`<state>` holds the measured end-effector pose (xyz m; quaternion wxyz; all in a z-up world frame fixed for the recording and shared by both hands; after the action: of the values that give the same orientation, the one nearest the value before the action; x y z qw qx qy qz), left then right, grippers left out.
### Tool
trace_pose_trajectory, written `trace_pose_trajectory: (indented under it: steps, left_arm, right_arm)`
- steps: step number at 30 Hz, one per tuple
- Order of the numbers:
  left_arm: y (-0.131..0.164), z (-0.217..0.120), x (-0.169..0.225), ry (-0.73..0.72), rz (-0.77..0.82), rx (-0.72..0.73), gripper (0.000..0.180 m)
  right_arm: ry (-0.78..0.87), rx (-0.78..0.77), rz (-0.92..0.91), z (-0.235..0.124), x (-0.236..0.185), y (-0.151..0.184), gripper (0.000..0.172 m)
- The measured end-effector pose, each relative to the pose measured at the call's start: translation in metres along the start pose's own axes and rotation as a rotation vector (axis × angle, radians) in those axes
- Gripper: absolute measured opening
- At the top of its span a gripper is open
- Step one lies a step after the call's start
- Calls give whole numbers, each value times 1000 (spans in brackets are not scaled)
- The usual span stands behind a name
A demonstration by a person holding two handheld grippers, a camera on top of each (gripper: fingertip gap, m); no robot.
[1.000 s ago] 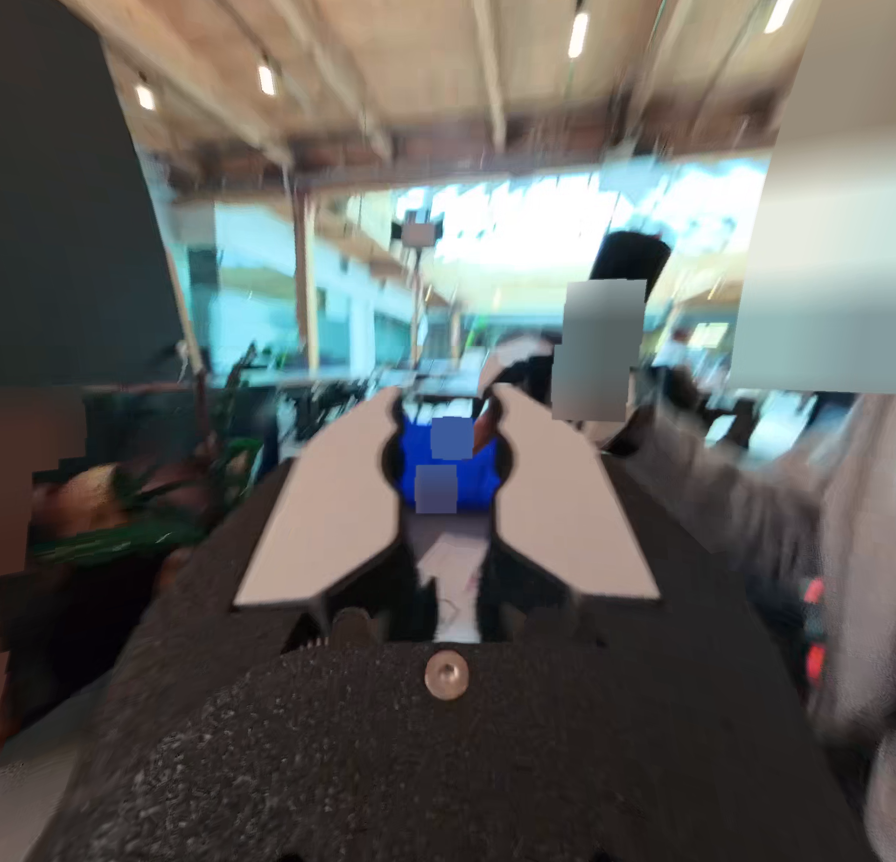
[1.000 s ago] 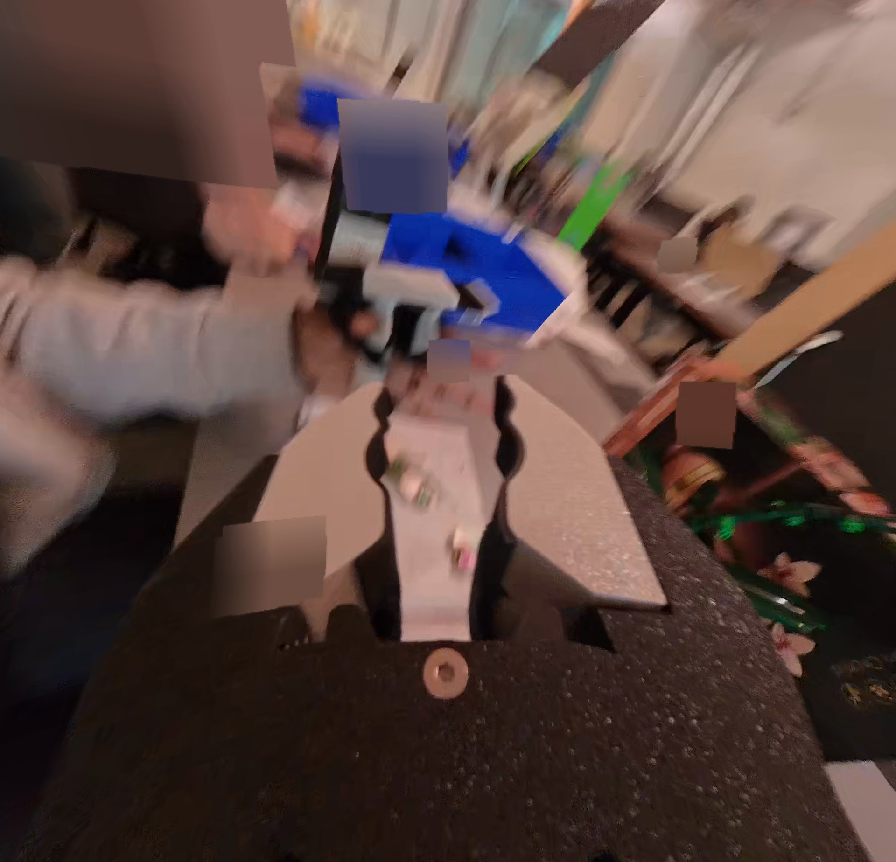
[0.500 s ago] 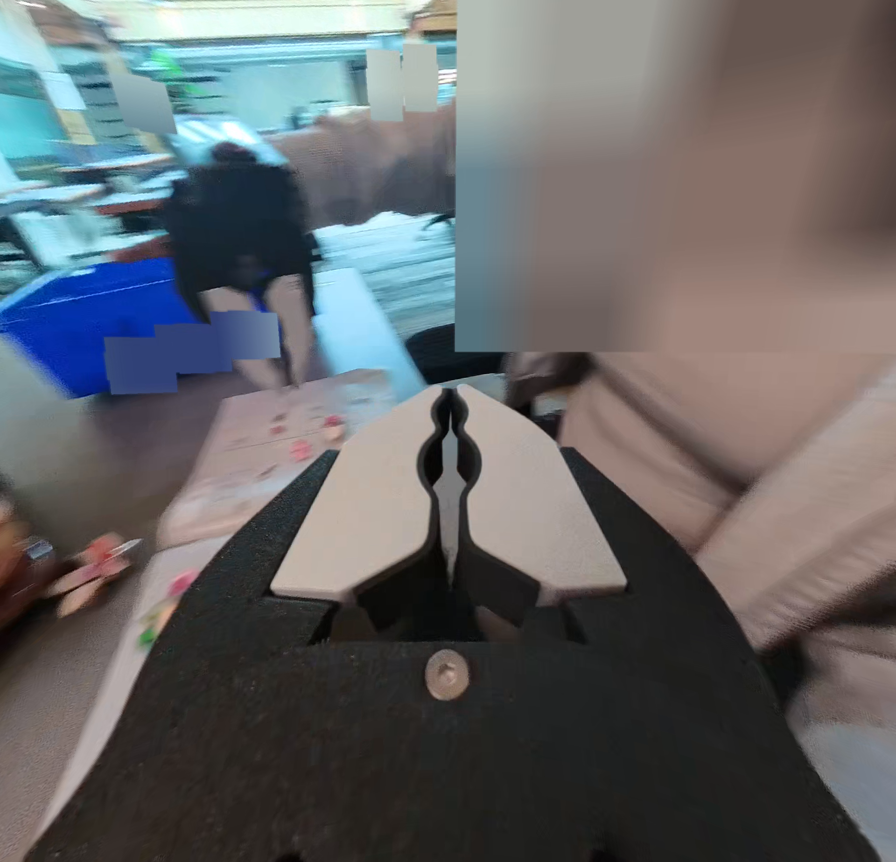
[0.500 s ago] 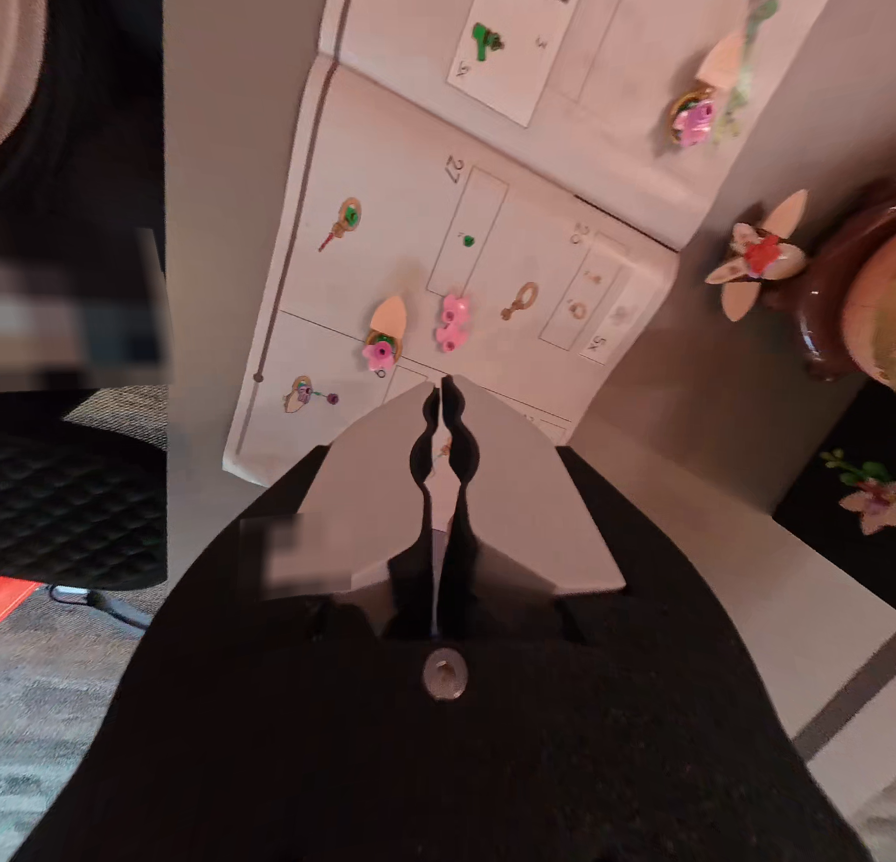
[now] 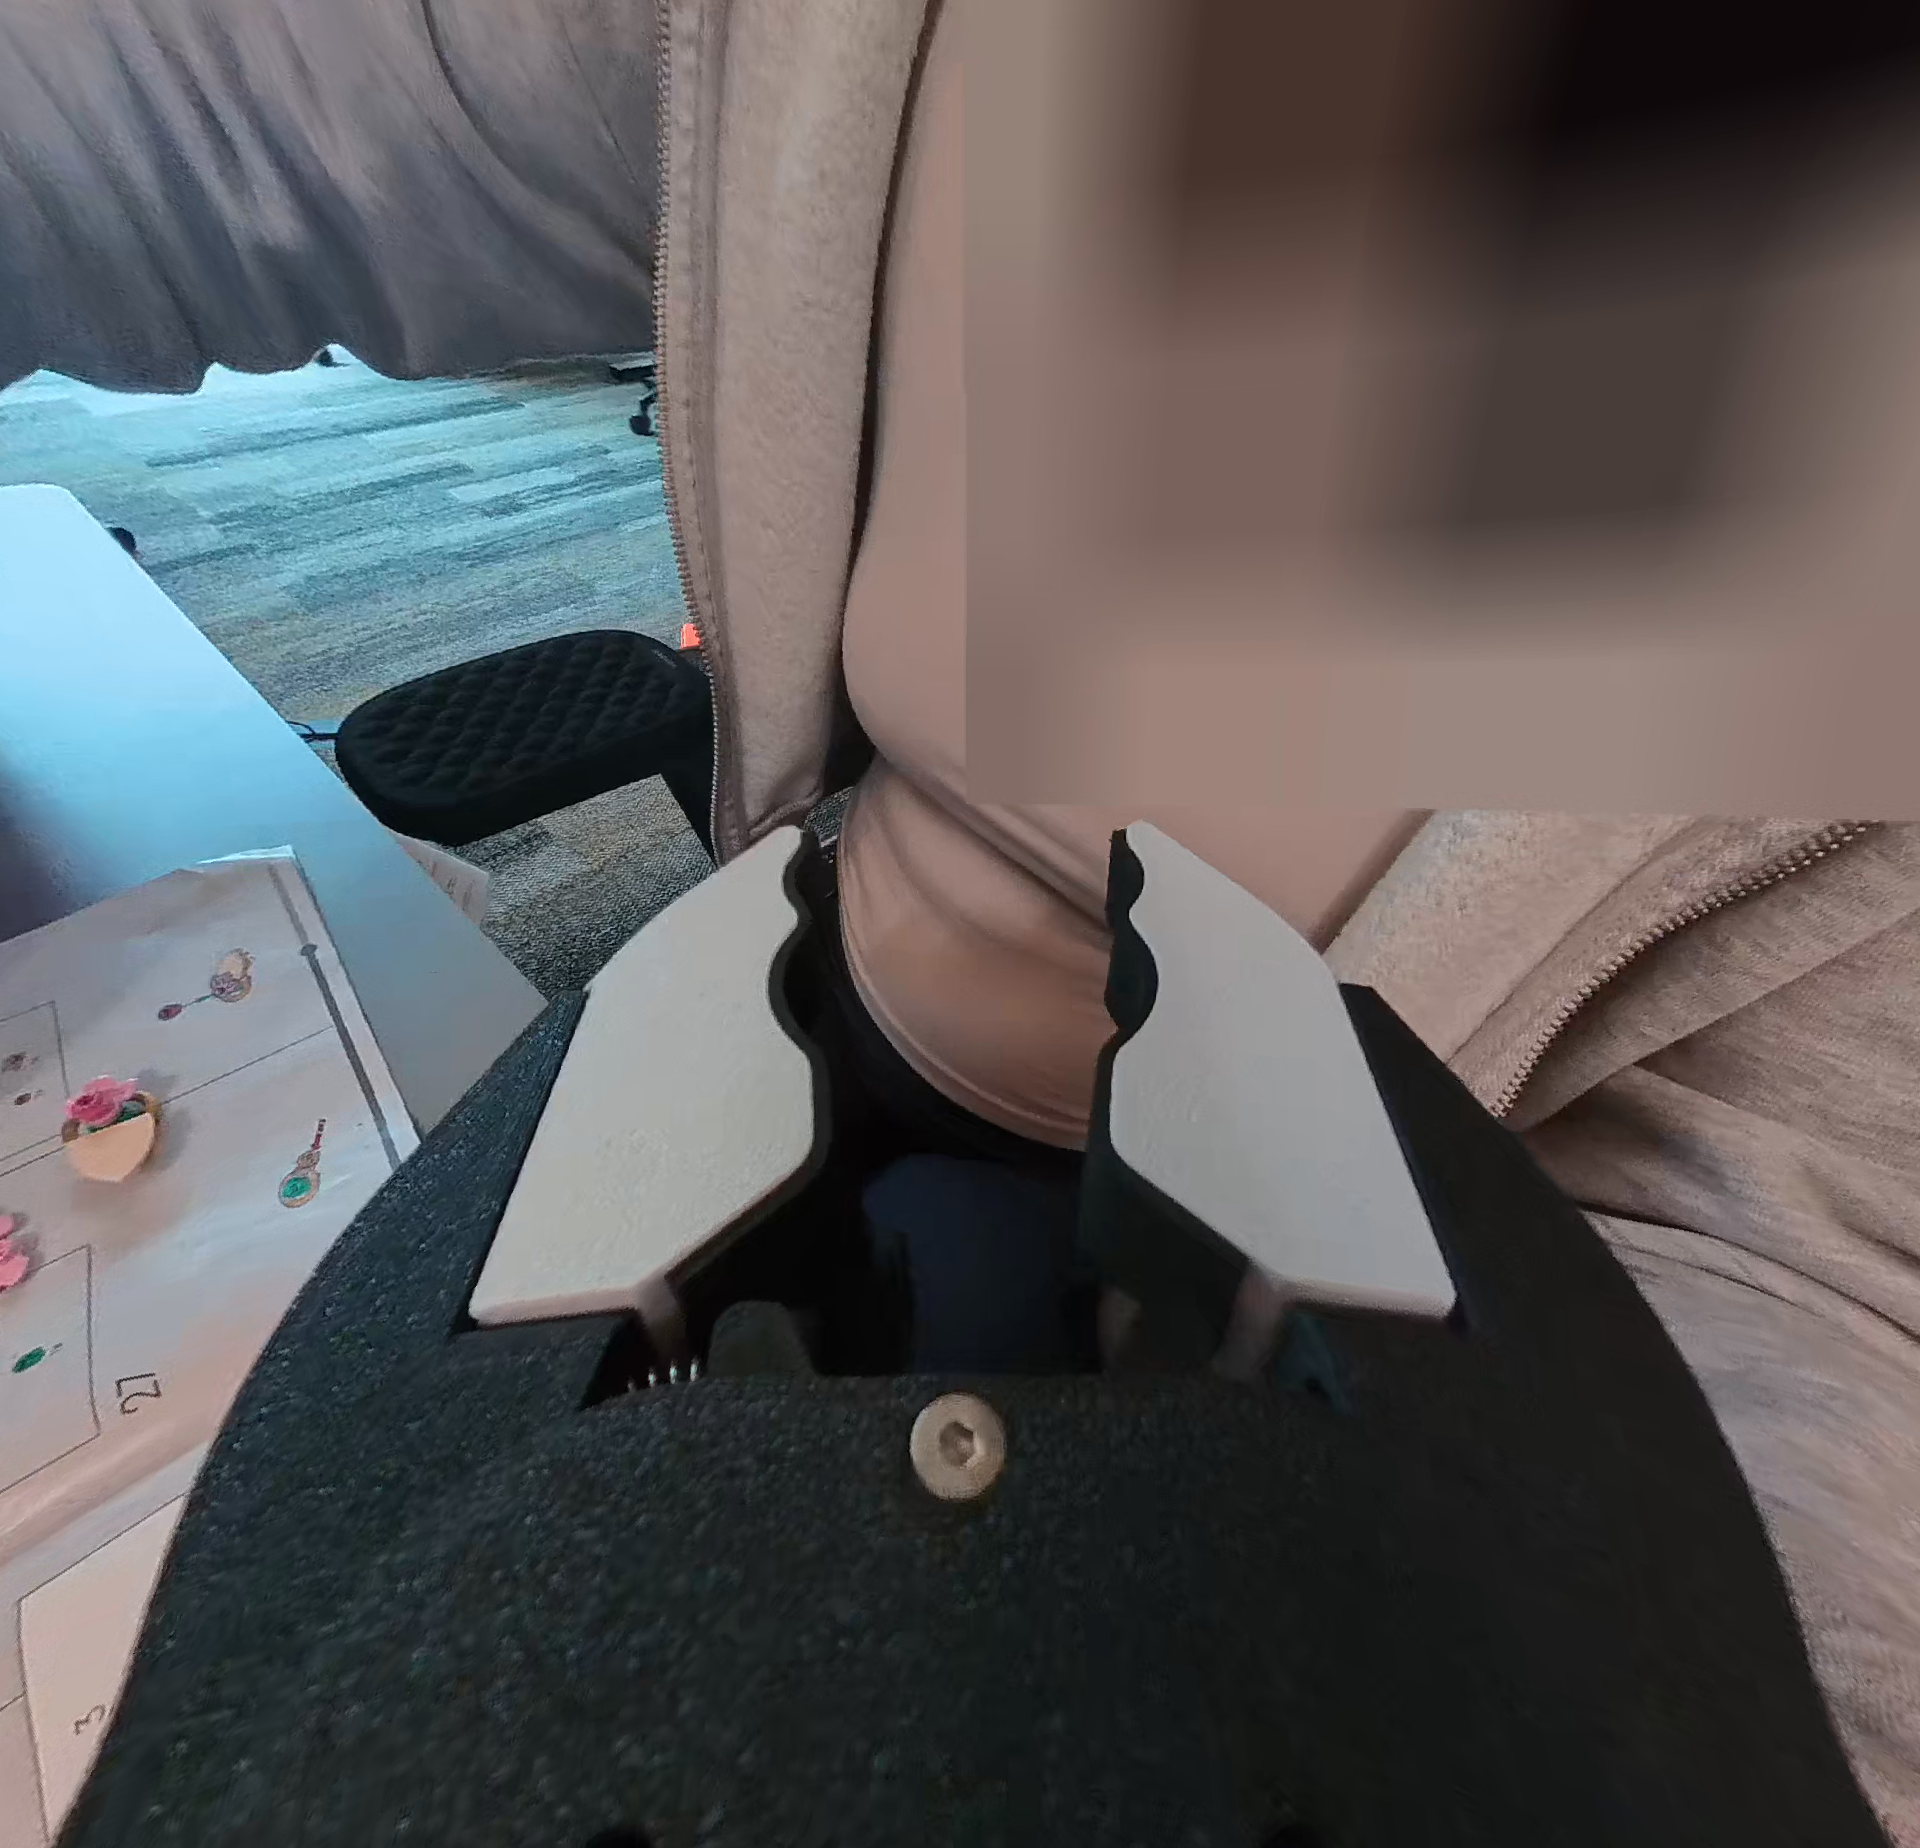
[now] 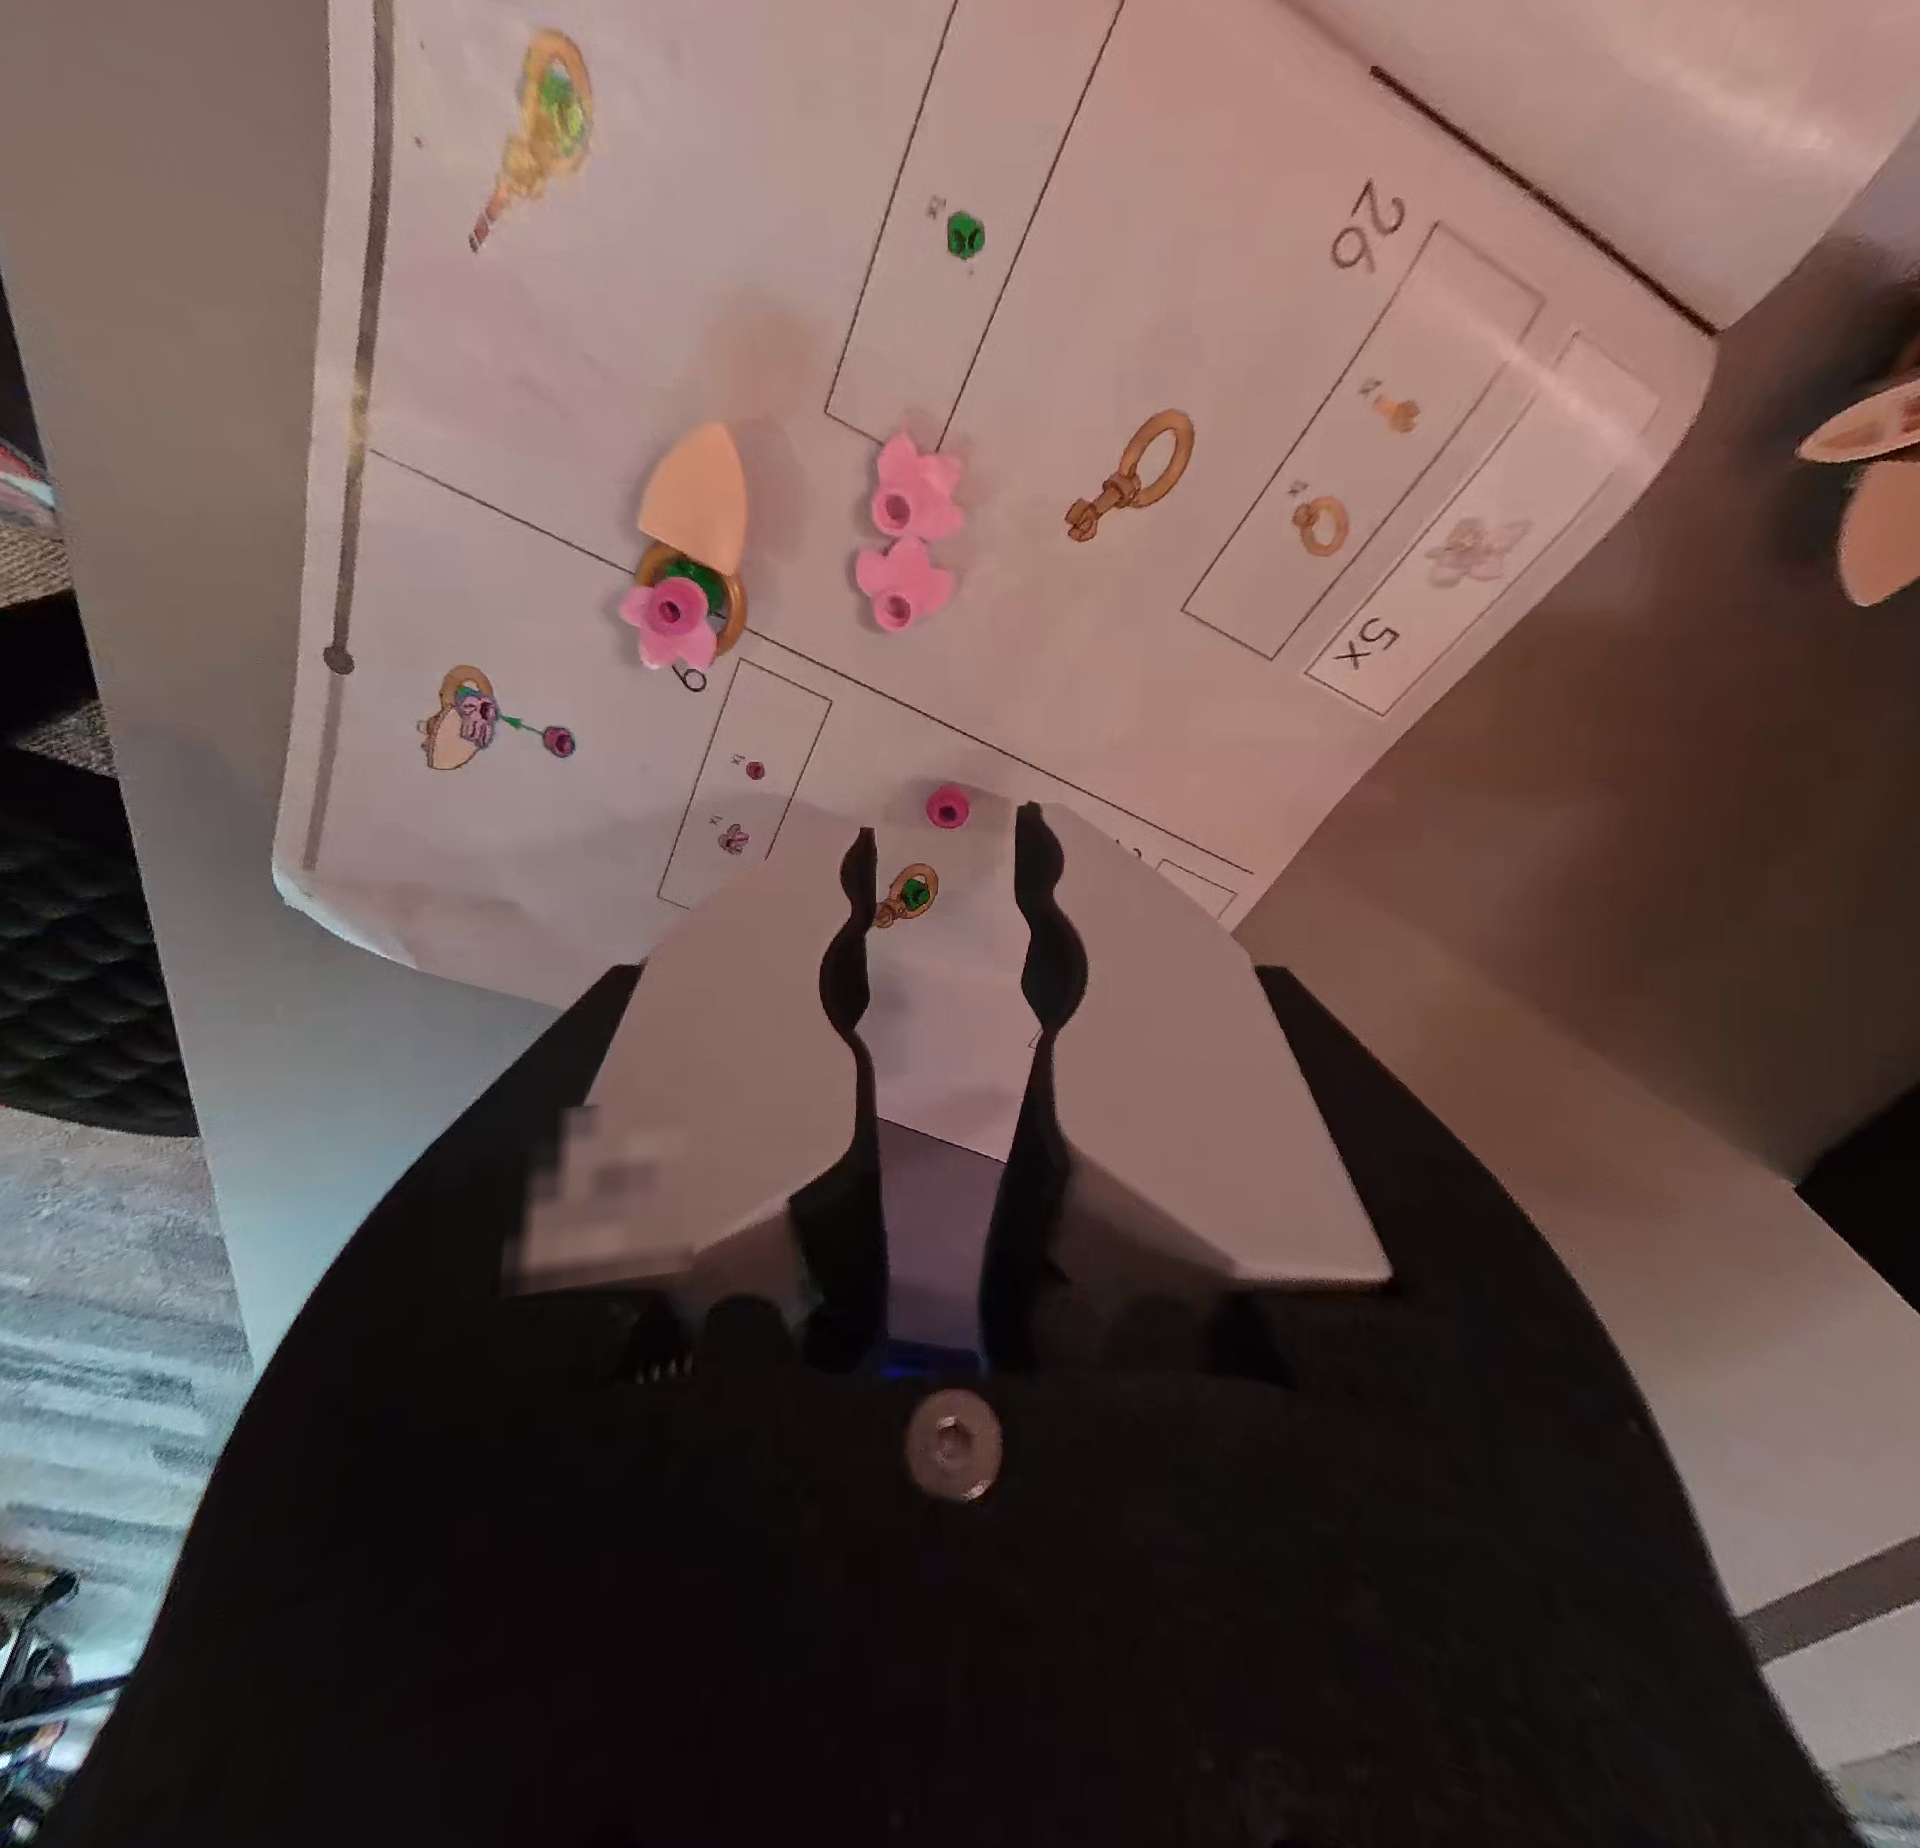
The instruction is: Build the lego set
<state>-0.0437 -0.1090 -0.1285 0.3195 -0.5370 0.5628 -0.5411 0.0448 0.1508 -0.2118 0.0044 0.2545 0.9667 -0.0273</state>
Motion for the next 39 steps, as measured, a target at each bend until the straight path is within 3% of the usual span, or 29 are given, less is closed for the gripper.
trace_pose_trajectory:
  steps: [9,15,17,18,20,23,28,29,33,39]
  left_arm:
    - [5,7,-5,10,-27,-45,52]
    - [5,31,-6,68,-44,-123,53]
    - [7,42,-7,103,-51,-156,53]
    - [7,48,-7,123,-52,-166,54]
    - [6,62,-12,133,-39,-169,55]
    - [-2,91,-33,46,9,-125,59]
    - [-23,145,-100,-542,260,-20,42]
    - [-21,154,-104,-598,291,-29,42]
    - [-8,174,-110,-625,283,-86,40]
    - [-11,169,-110,-581,247,4,38]
  right_arm:
    - [-4,-10,-30,8,3,0,9]
    - [-1,12,-31,8,4,1,5]
    - [18,22,-24,8,4,2,8]
    - [25,30,-22,7,4,2,20]
    - [24,55,-14,4,2,3,25]
    - [38,100,-16,-7,1,2,26]
    - [33,135,-60,-14,-6,-1,23]
    - [13,154,-59,-13,-10,-3,22]
    - [-13,156,-65,-3,-22,-5,17]
    - [18,111,-87,7,-24,4,4]
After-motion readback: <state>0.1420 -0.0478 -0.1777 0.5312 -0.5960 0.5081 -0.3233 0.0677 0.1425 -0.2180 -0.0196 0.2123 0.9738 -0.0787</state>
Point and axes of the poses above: each gripper's, where its closed fingertips meet, z out along the fingers, y out of its underside, x = y × z across the jaws, the point moved 5 cm from there along -z, back along the fingers, and after that the axes turned 8 degrees about -z, right-handed, at the moved point
